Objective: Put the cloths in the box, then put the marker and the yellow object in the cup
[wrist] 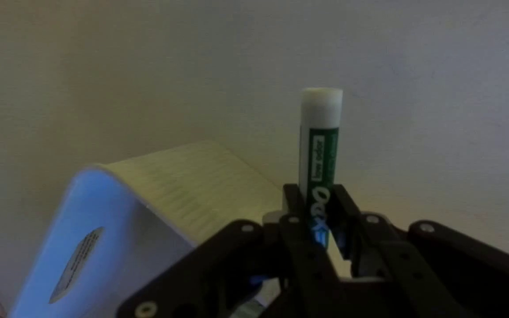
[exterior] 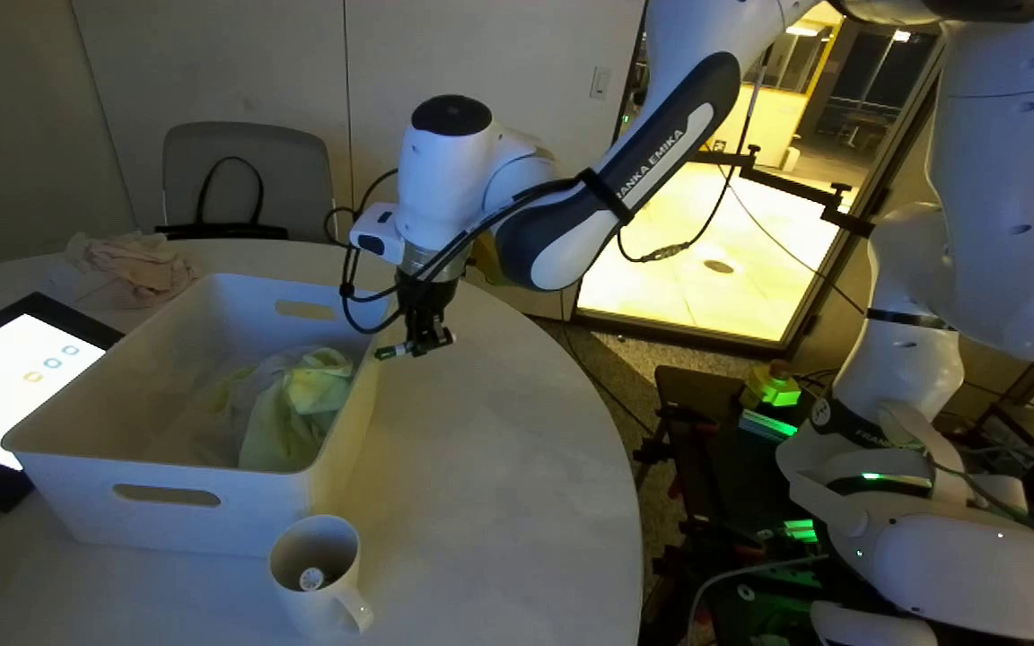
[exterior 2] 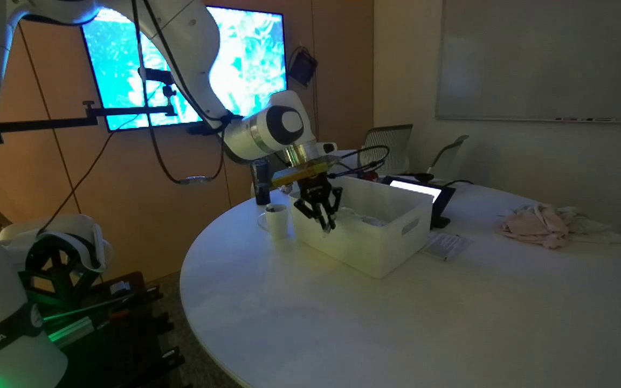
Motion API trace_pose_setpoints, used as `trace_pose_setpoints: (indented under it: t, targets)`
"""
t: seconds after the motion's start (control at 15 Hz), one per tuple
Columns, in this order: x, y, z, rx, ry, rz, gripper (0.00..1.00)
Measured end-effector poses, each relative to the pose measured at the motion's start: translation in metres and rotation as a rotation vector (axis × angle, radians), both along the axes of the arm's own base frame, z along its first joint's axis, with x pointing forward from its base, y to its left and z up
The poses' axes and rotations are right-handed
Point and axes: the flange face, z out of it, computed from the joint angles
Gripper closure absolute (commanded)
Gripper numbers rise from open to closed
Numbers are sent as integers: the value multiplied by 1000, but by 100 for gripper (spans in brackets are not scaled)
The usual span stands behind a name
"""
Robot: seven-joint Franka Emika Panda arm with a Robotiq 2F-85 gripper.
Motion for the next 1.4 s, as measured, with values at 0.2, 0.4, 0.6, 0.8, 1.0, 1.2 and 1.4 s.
trace_pose_setpoints:
  t: [0.2,0.4,0.6,0.8,1.0,1.2,1.4]
  targets:
    - [-12,18,19,-44,-19,4,84]
    - [-25,30,34,-72,-24,0,85]
    - [-38,37,45,-82,-19,-17,85]
    - [-49,45,54,-93,-15,-36,85]
    - [-57,57,65,-97,-18,-59,85]
    - [-63,73,79,-79,-27,-79,85]
    - [-69,90,91,-42,-32,-97,85]
